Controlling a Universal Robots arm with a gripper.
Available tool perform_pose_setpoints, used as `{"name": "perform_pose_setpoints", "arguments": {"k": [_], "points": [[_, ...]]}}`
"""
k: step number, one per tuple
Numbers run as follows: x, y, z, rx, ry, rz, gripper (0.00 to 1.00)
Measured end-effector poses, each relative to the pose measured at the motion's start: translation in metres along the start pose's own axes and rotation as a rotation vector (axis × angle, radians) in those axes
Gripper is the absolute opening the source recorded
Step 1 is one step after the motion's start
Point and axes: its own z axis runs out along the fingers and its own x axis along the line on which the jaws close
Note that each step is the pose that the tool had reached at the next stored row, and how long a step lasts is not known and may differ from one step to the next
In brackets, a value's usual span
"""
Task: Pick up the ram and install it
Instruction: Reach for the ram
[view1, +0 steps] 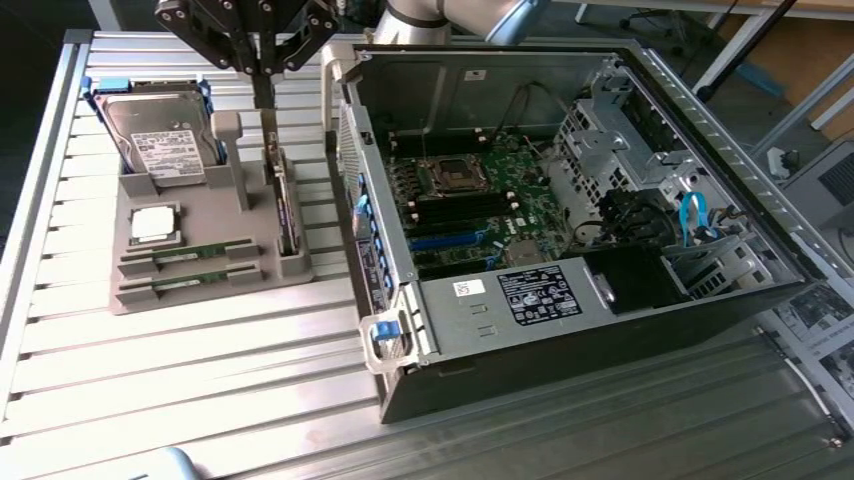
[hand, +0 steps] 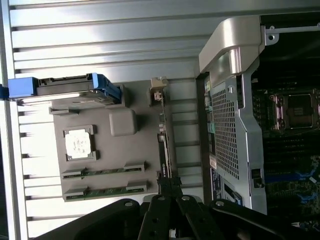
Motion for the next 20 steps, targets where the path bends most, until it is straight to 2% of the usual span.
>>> {"name": "perform_pose_setpoints", "arguments": {"k": [20], "points": [[0.021, -0.0016, 0.0002, 0.0, 0.0, 0.0, 0.11]]}}
